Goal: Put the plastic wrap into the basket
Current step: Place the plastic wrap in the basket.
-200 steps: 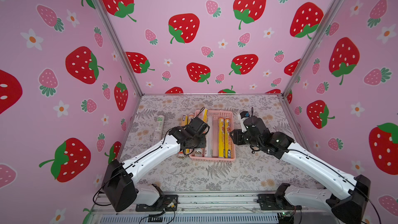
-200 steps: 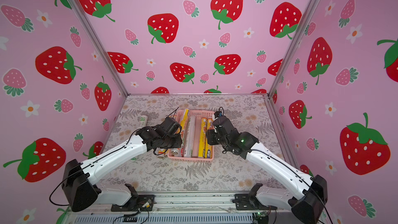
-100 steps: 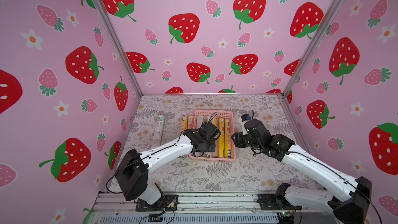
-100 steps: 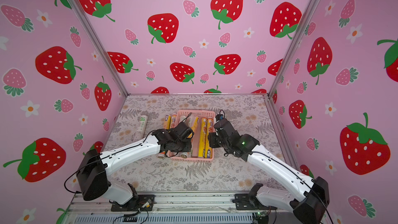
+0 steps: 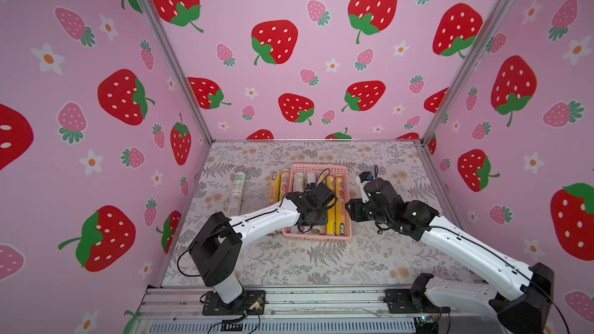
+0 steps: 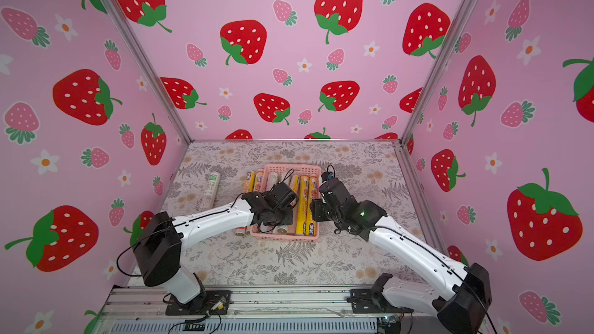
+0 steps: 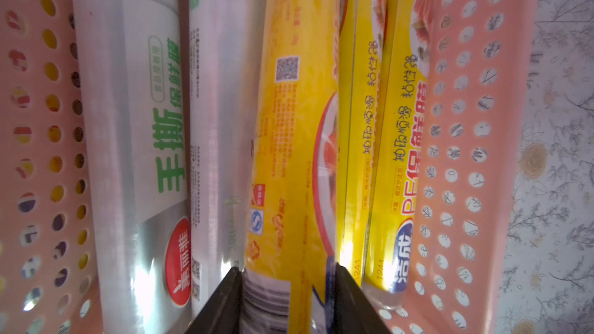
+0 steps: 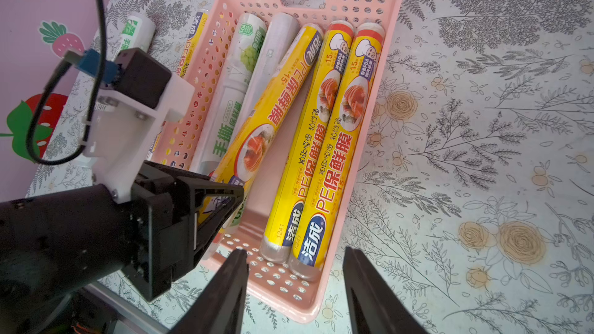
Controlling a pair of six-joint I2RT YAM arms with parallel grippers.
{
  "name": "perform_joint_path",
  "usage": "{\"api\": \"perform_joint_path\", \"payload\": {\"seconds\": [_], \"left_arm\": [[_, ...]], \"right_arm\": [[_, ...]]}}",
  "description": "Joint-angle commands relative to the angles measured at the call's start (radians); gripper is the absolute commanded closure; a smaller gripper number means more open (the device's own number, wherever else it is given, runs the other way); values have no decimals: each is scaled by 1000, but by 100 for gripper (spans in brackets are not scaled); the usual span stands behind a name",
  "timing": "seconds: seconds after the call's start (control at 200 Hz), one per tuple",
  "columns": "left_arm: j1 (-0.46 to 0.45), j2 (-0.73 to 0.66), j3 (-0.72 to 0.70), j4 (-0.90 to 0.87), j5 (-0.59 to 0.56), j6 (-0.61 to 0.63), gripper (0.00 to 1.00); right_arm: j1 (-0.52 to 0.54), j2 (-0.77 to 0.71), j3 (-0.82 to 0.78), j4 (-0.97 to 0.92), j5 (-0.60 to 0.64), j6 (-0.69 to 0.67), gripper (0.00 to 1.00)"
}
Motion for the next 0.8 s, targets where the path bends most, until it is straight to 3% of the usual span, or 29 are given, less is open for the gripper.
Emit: {"api": "perform_joint_path", "payload": {"seconds": [0.0,0.16,0.36,0.51,0.79], "left_arm": [[-4,25,36,37,-25,-16,50],[-4,49,38,54,-29,-19,45],[-4,49,56,46,-20,-4,31],[-4,-11,70,0,-42,18,22],[20,-176,93,-211,-197,96,19]], "right_arm": [[-3,19,-15,10,-17,6,47],[-4,34,-23,30,-27,11,47],[-5,54,-21,35,-34,13,47],[-3,64,-12,38,-34,16,46],[-5,77,14,45,-47,11,45]]}}
